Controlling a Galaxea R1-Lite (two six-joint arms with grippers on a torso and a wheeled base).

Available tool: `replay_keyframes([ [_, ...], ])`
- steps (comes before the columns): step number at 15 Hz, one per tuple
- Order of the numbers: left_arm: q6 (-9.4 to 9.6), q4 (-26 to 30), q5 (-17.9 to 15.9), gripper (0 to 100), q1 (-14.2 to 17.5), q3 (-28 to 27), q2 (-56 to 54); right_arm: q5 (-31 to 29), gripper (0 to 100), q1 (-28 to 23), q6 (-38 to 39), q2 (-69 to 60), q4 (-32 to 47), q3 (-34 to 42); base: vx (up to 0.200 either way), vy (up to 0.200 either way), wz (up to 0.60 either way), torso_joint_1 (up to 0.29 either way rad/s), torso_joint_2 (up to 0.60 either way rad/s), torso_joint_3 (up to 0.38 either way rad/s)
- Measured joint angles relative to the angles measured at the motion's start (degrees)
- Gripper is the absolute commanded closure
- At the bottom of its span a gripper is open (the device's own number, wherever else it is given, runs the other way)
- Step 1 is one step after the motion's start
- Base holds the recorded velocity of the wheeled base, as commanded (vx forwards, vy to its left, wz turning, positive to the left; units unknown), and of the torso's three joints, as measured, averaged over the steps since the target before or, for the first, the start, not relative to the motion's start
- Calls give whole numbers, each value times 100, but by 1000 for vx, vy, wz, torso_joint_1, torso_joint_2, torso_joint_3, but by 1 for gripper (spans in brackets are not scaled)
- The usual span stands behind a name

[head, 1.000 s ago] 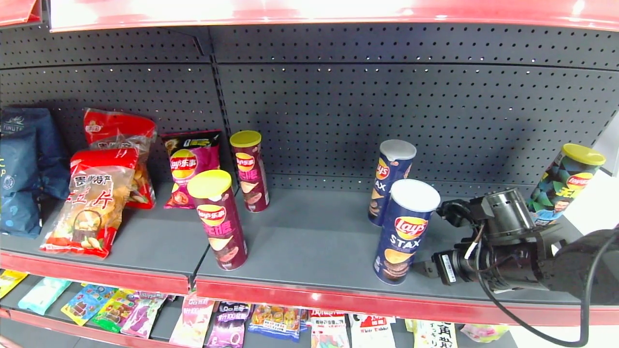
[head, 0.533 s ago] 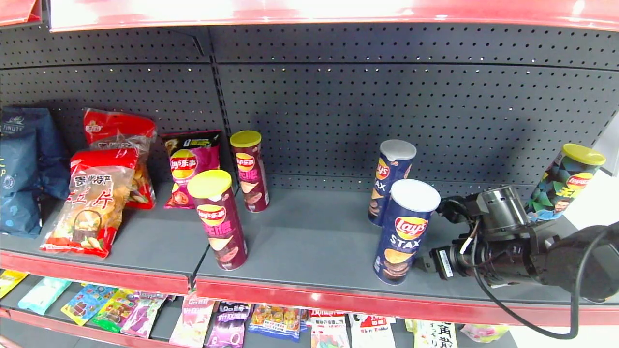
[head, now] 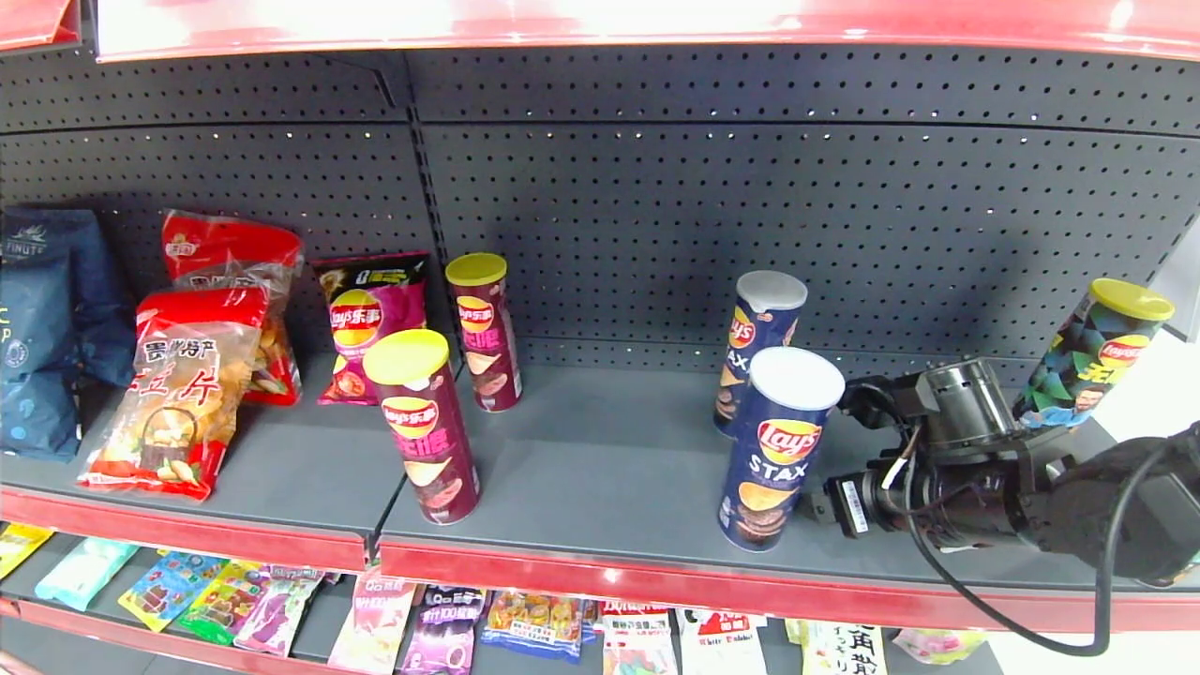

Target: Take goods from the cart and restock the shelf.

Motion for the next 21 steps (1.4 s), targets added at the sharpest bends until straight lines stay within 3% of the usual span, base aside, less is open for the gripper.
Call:
replay_keyframes([
  [13,0,0,0,0,0,0,0,-49,0,96,-28,-98,-33,210,0,0,0,0,0,0],
  [18,0,0,2,0,0,0,0,6,0,94,-246,-1290,-30,1051,0,0,0,0,0,0],
  [21,0,0,0,0,0,0,0,389,0,-91,-634,-2553,-28,1685,0,0,0,0,0,0],
])
